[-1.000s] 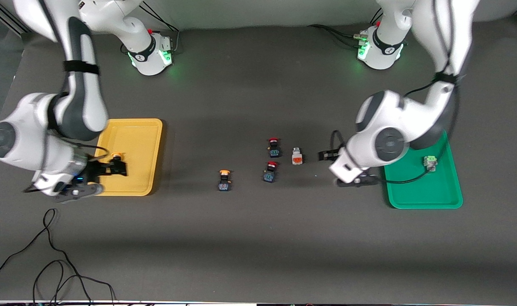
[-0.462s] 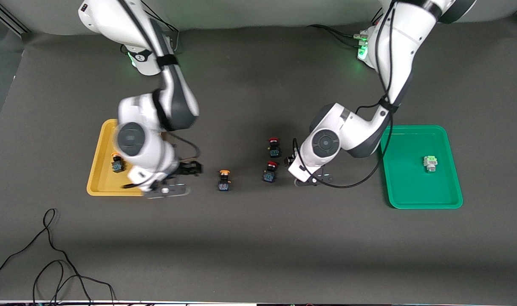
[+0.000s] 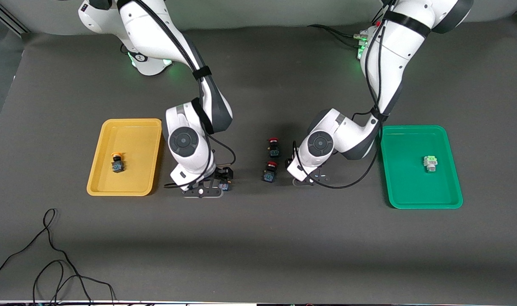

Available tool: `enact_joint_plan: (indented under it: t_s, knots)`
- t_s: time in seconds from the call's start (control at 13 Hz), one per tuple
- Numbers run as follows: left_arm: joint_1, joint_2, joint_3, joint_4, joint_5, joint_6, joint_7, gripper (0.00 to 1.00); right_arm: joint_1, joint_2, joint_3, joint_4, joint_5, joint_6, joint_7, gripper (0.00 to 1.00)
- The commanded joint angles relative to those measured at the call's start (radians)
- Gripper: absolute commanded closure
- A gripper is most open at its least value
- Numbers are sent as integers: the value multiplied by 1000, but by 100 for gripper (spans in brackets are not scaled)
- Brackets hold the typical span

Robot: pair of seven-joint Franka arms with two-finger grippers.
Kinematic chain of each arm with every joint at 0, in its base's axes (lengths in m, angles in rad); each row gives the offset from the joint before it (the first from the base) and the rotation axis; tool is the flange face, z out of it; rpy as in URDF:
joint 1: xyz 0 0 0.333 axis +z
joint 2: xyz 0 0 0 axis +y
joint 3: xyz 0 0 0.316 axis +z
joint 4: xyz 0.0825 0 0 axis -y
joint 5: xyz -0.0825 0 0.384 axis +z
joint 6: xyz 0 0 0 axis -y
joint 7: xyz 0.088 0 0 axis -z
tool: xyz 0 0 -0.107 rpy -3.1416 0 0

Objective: Place green and yellow buttons in trays
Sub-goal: 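Reach another yellow button with the right gripper while the left gripper reaches orange, then grasp the yellow button with the right gripper while the left gripper grasps orange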

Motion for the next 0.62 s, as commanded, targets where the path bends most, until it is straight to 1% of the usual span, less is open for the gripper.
enact_joint_plan:
  t_s: [0.0,0.15,0.31,0.38,0.46,0.54]
  knots:
    - [-23,-21,13,-12,16,6,-54,7,7,75,0,19,78,67,15,0]
    - [-23,-27,12,-7,7,0,-57,8,20,119,1,13,82,127,17,0]
    - [-37,-27,10,-9,7,-1,-85,8,20,130,3,-10,84,179,15,0]
    - [-46,-27,10,-12,7,-1,-92,8,20,130,15,-13,84,189,15,5]
    - [-55,-27,12,-15,7,-3,-99,8,18,130,24,-13,84,189,15,21]
    - [-62,-27,10,-17,7,-3,-102,8,18,130,24,-13,84,189,15,39]
